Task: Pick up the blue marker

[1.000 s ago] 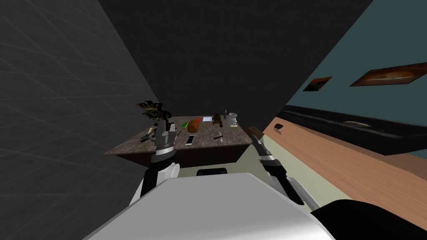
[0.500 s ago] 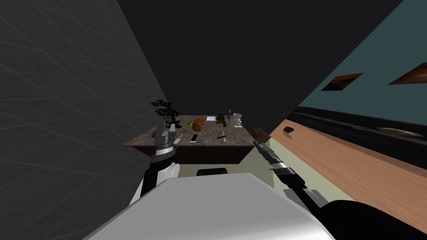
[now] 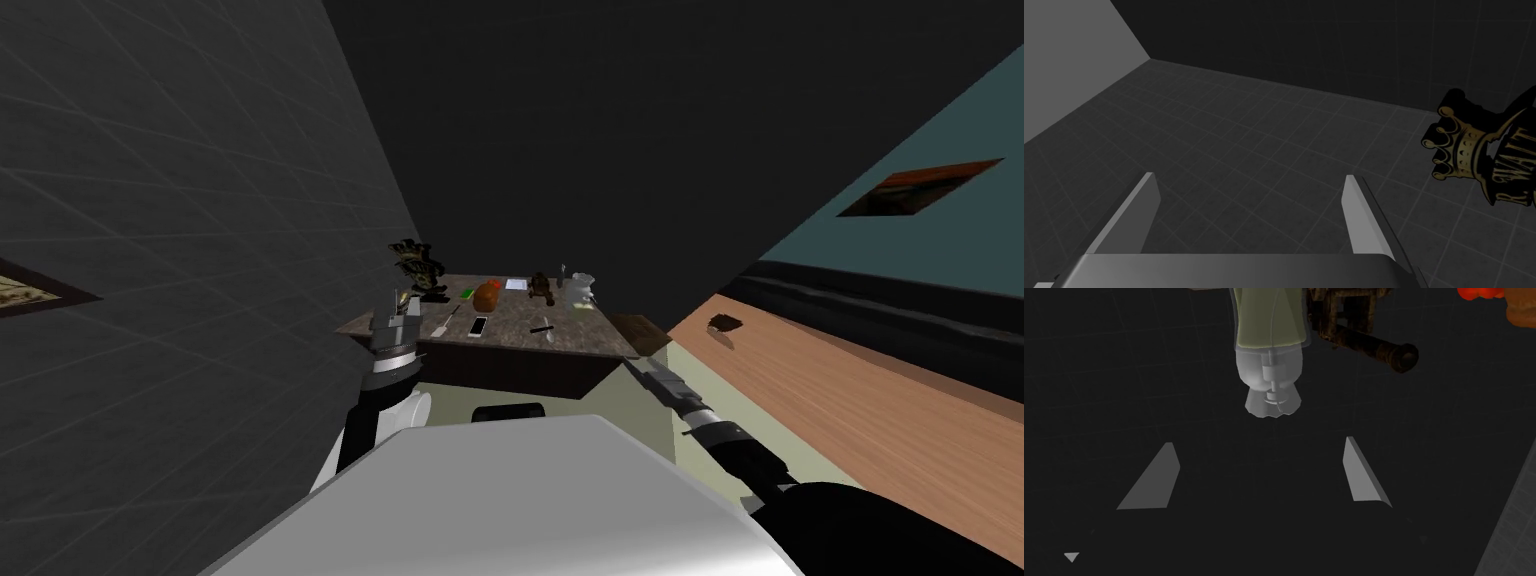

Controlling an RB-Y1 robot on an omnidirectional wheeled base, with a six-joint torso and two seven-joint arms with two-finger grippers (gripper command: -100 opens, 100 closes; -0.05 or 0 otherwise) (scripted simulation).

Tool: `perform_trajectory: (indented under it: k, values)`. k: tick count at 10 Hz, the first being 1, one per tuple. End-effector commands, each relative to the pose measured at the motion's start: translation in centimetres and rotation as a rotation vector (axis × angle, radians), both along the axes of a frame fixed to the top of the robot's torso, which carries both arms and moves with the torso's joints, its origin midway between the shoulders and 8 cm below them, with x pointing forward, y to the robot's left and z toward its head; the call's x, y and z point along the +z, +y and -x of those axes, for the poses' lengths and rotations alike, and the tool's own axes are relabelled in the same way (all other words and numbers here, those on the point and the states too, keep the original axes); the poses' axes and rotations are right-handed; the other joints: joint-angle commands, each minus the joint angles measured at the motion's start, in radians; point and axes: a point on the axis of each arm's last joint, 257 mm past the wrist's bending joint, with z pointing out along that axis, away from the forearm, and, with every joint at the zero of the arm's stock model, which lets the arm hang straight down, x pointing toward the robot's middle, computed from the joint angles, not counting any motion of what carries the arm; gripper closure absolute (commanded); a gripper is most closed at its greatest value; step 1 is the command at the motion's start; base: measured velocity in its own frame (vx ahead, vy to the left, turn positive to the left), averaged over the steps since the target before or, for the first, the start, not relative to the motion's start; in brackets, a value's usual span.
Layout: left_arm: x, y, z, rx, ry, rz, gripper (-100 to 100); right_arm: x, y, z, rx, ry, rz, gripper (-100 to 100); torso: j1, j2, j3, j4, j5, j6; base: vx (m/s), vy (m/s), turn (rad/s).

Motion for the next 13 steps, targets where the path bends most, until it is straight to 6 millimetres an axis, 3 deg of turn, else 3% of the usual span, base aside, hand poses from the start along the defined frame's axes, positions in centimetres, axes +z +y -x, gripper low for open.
perform_trajectory:
  k: [1,2,4,6,8,11,13]
  values:
    - [0.0,0.0,0.0,0.0,0.0,0.0,0,-1.2,-2.8,1.8,-0.007,0.088,0.109,-100,0.0,0.0,0.0,0.0,0.0,0.0,-0.025,0.051,0.25]
    - [0.0,0.0,0.0,0.0,0.0,0.0,0,-1.4,-3.0,1.8,-0.003,0.099,0.12,-100,0.0,0.0,0.0,0.0,0.0,0.0,-0.016,0.036,0.094]
    - [0.0,0.0,0.0,0.0,0.0,0.0,0,-2.8,-6.7,4.6,0.007,0.226,0.28,-100,0.0,-0.001,-0.001,0.0,0.0,-0.001,-0.001,0.073,0.27]
    - [0.0,0.0,0.0,0.0,0.0,0.0,0,-3.5,-7.4,5.2,0.006,0.256,0.3,-100,0.001,-0.001,-0.001,0.0,0.0,0.0,-0.005,0.046,0.05]
    - [0.0,0.0,0.0,0.0,0.0,0.0,0,-4.3,-10.9,8.0,0.034,0.383,0.451,-100,0.0,-0.001,0.0,0.0,0.0,0.0,-0.002,0.074,0.288]
    - [0.0,0.0,0.0,0.0,0.0,0.0,0,-5.3,-13.5,10.4,0.046,0.481,0.537,-100,0.003,-0.001,-0.001,0.0,0.001,0.0,0.007,0.078,0.18]
    - [0.0,0.0,0.0,0.0,0.0,0.0,0,-5.7,-16.9,13.5,0.08,0.609,0.656,-100,0.002,-0.002,-0.001,0.0,0.0,-0.001,0.028,0.093,0.332]
